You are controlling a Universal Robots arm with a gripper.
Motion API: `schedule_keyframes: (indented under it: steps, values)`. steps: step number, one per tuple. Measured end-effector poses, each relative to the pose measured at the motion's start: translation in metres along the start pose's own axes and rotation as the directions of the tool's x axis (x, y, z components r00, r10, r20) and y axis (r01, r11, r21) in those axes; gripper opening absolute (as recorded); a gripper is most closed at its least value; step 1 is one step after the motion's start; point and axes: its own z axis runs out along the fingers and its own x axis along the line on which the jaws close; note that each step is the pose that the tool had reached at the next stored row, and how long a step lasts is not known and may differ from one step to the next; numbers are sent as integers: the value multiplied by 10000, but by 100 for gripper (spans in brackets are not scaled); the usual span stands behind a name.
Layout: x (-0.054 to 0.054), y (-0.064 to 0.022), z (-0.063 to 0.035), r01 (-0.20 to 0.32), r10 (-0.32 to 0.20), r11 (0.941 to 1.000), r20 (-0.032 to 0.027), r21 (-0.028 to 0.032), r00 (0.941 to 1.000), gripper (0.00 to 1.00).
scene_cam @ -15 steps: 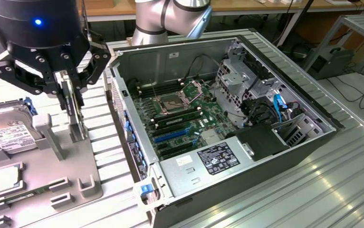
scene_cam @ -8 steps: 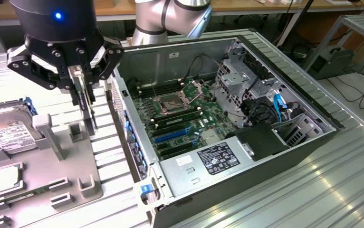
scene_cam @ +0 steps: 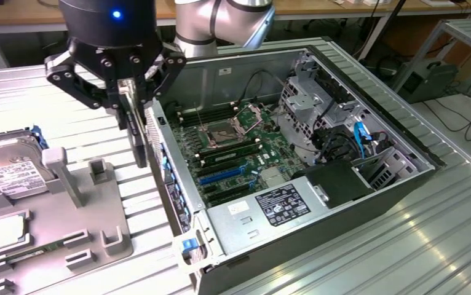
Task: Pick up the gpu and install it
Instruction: 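Pick up the gpu and move the gpu toward the slot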
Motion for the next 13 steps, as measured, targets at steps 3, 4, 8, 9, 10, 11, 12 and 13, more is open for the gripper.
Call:
schedule_keyframes:
  steps: [3, 4, 8, 9, 10, 11, 12, 13]
  values:
    - [-155, -3, 2, 0, 0, 10000, 1, -1, 10000, 27]
    - [-193, -4, 2, 0, 0, 10000, 1, -1, 10000, 27]
    - [-376, -7, 4, -1, 1, 10000, 1, 1, 10000, 27]
    - [-408, -7, 4, -1, 1, 10000, 0, 2, 10000, 27]
    - [-439, -8, 4, 0, 0, 10000, 1, 1, 10000, 27]
    - [-473, -9, 5, 1, -1, 10000, 1, 2, 10000, 27]
    - [-506, -10, 4, 1, -1, 10000, 0, 3, 10000, 27]
    - [-543, -10, 5, 0, 0, 10000, 0, 3, 10000, 27]
